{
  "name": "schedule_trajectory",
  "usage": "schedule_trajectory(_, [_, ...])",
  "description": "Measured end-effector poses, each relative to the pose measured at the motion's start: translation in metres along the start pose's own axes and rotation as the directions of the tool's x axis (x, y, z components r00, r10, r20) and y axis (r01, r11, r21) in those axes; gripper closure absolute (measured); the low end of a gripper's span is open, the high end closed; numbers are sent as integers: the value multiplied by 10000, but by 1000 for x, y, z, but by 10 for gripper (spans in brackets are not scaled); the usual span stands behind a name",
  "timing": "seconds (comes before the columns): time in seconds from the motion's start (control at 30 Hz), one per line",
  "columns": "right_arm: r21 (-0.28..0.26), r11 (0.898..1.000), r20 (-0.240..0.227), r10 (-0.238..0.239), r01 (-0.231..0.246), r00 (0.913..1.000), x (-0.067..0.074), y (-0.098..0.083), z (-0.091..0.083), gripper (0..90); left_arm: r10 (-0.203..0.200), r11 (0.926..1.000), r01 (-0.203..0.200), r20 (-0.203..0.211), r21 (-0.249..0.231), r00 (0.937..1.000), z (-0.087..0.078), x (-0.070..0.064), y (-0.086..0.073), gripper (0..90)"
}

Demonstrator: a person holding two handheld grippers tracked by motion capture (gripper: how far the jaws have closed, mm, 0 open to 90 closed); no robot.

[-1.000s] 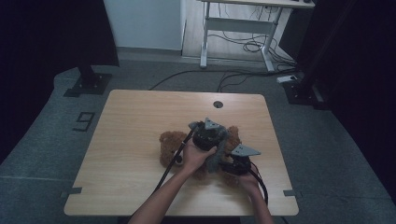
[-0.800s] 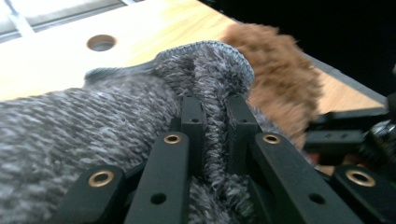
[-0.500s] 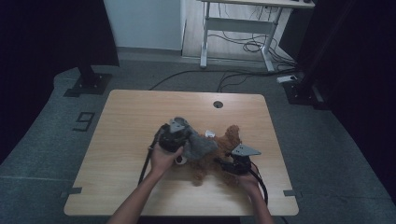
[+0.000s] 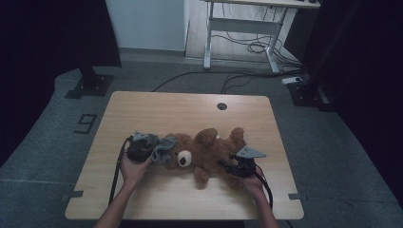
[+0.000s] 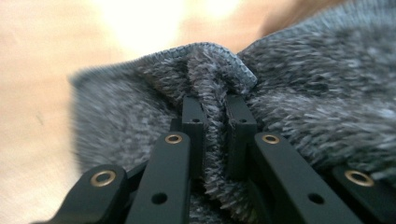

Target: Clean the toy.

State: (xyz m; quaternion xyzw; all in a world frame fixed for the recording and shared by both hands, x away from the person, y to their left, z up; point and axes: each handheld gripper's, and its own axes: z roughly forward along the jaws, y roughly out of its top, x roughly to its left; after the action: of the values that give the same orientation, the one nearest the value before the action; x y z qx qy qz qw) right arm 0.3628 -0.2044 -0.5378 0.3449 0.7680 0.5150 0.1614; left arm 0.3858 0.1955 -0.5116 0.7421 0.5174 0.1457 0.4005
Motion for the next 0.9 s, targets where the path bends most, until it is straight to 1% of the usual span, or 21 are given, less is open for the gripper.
schedule_trajectory(0.03, [4,10000,-2,-5,5,10000,0,0,0,518,-128,9999,128,118,2,9998,2,2,-3,809])
schedule_trajectory(0.1, [-1,10000,0,-20,20,10000,0,0,0,518,-130,9998,133,243,-144,9996,0,0,0,809])
schedule_trajectory(0.17, [7,10000,2,-24,24,10000,0,0,0,518,83,9993,-71,320,-364,9995,-5,-7,9,809])
schedule_trajectory(0.2, [3,10000,4,-20,20,10000,0,0,0,518,208,9984,-190,323,-537,9993,-9,-13,16,809])
schedule_trajectory(0.23, [6,10000,4,-5,5,10000,0,0,0,518,504,9961,-482,287,-737,9983,-14,-24,26,809])
schedule_trajectory(0.27, [28,10000,33,29,-30,10000,-1,0,-1,519,617,9951,-598,231,-789,9978,-16,-27,29,811])
schedule_trajectory(0.3, [34,10000,47,51,-51,10000,-1,0,-1,520,858,9920,-841,137,-938,9962,-18,-38,36,811])
schedule_trajectory(0.33, [50,9999,60,100,-101,9999,-2,0,-1,521,1012,9898,-998,92,-1014,9948,-20,-44,40,813])
schedule_trajectory(0.37, [22,9999,82,144,-144,9999,-3,-1,-2,522,1170,9865,-1153,79,-1166,9931,-22,-53,46,813])
schedule_trajectory(0.4, [41,9996,97,268,-268,9996,-5,-1,-3,523,1233,9840,-1209,102,-1308,9923,-23,-58,49,814])
schedule_trajectory(0.43, [40,9994,98,356,-357,9993,-6,-2,-4,524,1396,9799,-1363,122,-1459,9901,-25,-66,53,814])
schedule_trajectory(0.47, [29,9989,102,472,-473,9988,-9,-3,-5,526,1516,9772,-1481,118,-1524,9884,-26,-70,55,815])
schedule_trajectory(0.53, [-2,9982,114,594,-594,9982,-13,-5,-7,530,1843,9695,-1817,5,-1643,9829,-28,-78,60,814])
schedule_trajectory(0.6, [-71,9979,119,642,-641,9979,-15,-7,-9,532,1989,9663,-1980,-111,-1645,9800,-29,-81,62,813])
schedule_trajectory(0.63, [-72,9979,107,643,-642,9979,-15,-7,-9,532,1965,9663,-1953,-94,-1679,9805,-31,-79,62,813])
schedule_trajectory(0.7, [-69,9987,110,508,-507,9987,-15,-6,-9,534,1780,9676,-1746,22,-1822,9840,-34,-75,63,813])
schedule_trajectory(0.73, [-66,9989,111,473,-472,9988,-14,-6,-9,535,1633,9676,-1571,150,-1974,9865,-37,-73,63,812])
schedule_trajectory(0.77, [-62,9991,75,424,-424,9991,-13,-5,-8,536,1566,9678,-1467,329,-2046,9871,-39,-73,64,812])
schedule_trajectory(0.8, [-57,9996,53,284,-284,9996,-11,-4,-7,537,1595,9670,-1485,376,-2071,9865,-40,-74,65,812])
schedule_trajectory(0.83, [-34,9998,66,189,-189,9998,-10,-4,-6,538,1666,9652,-1528,486,-2123,9848,-41,-79,67,812])
schedule_trajectory(0.9, [37,10000,137,-26,25,9999,-5,-1,-3,539,1928,9609,-1716,802,-2174,9780,-40,-91,71,812])
